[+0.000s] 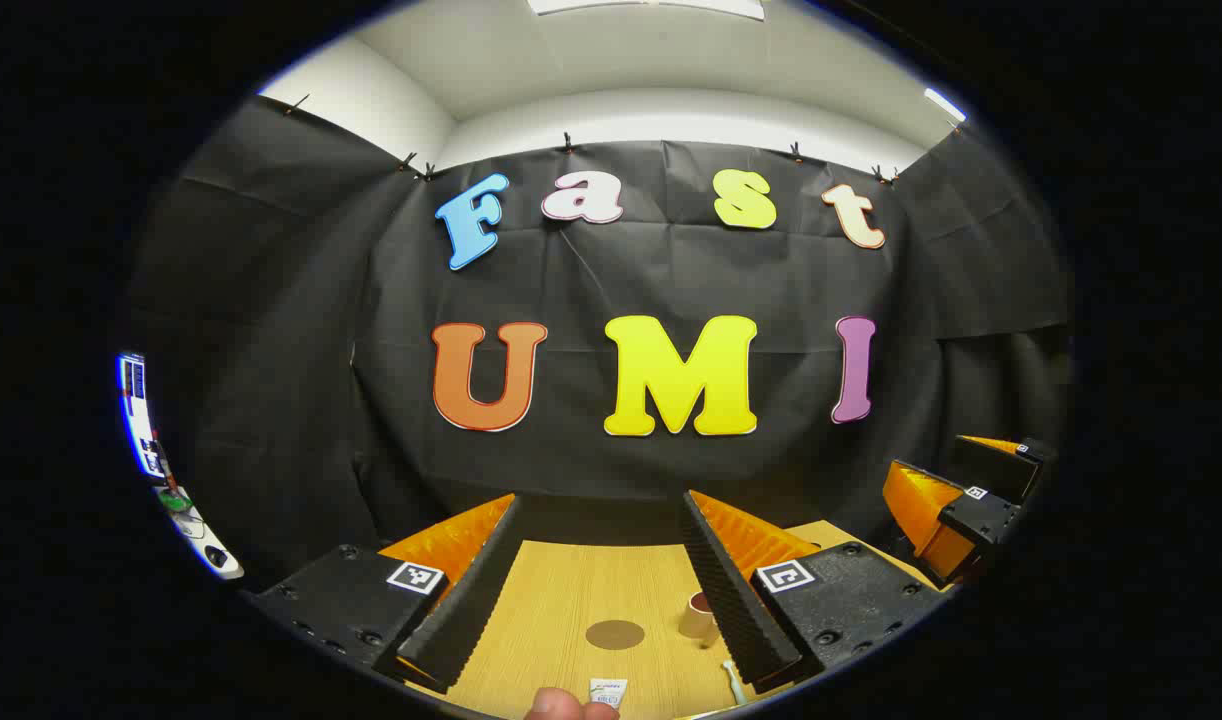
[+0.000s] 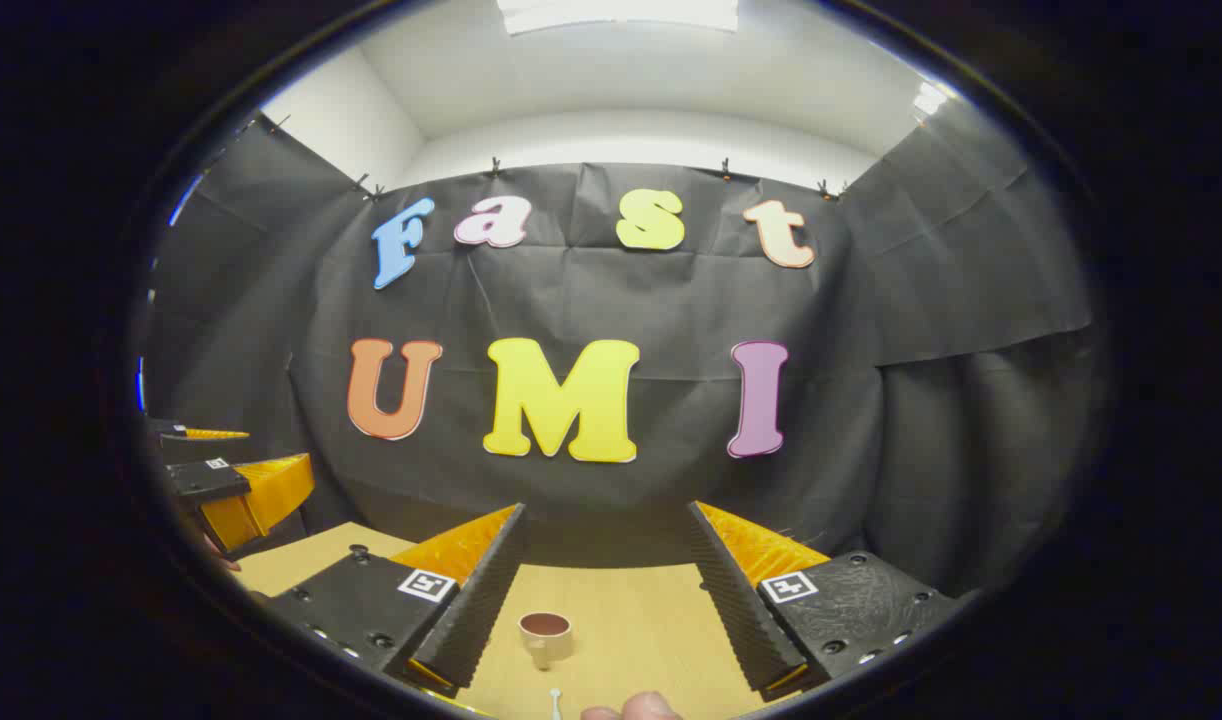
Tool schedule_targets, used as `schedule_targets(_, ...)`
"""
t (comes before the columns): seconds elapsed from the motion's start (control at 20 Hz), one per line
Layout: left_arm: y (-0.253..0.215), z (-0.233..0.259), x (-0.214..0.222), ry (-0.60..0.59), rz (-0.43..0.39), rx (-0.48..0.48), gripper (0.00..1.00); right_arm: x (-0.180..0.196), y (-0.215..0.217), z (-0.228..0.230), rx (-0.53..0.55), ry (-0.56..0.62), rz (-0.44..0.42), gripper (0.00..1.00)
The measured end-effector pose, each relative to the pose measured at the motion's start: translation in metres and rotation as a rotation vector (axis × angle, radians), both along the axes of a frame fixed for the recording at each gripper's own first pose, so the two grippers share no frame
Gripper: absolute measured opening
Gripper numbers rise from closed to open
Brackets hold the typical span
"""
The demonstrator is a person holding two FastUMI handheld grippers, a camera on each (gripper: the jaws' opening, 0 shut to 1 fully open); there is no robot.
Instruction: Put the toothbrush and toothpaste on the desktop into the cup, then pick up the cup and place it on the coaster on the desktop.
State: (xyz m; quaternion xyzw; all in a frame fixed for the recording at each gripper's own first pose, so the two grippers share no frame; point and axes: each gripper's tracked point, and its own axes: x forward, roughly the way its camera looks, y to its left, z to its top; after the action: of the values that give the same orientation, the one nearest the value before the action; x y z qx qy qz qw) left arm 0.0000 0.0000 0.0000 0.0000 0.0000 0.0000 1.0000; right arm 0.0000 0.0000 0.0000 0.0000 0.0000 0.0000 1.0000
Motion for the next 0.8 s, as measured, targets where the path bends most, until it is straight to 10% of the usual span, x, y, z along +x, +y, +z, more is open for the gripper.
schedule_targets(0.8, 0.017, -0.004, 0.005, 0.018, 0.043, 0.005, 0.98, 0.011, 0.016, -0.001, 0.016, 0.008, 0.027, 0.97)
